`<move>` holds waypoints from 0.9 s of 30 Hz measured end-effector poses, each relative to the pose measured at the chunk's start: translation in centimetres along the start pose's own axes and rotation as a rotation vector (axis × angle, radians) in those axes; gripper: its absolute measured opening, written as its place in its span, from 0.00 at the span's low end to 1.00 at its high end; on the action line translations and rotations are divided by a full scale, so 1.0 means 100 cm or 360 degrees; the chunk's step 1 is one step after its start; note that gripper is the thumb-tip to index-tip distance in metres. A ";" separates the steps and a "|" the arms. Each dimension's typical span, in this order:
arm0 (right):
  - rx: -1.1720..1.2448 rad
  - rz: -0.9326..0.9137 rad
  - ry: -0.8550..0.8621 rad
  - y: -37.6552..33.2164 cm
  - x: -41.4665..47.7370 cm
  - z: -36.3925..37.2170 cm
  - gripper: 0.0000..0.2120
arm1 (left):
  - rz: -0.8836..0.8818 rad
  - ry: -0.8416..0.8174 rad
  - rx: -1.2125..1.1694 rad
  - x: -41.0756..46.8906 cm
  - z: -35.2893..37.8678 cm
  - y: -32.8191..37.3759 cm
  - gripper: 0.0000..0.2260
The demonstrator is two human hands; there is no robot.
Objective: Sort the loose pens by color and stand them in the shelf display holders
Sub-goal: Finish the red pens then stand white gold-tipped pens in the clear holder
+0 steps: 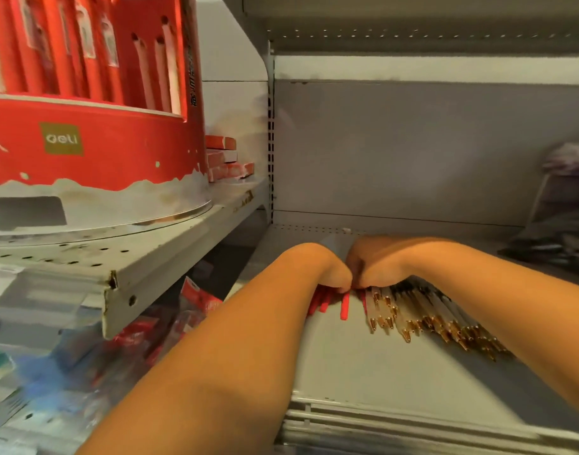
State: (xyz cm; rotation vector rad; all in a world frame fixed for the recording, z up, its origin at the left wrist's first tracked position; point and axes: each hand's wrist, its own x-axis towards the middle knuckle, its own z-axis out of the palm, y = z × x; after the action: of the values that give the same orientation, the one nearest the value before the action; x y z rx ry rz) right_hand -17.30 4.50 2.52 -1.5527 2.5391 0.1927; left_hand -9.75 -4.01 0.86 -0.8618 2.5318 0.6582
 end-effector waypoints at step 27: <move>0.0071 0.0191 0.0279 -0.002 0.005 0.024 0.11 | -0.0124 0.0337 0.0207 -0.004 0.005 0.003 0.23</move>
State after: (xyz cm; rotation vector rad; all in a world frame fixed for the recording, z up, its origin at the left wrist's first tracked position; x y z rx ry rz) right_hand -17.12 4.45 0.06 -1.4616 2.7528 0.0138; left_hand -9.57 -3.37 0.74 -1.0251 2.6752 0.3910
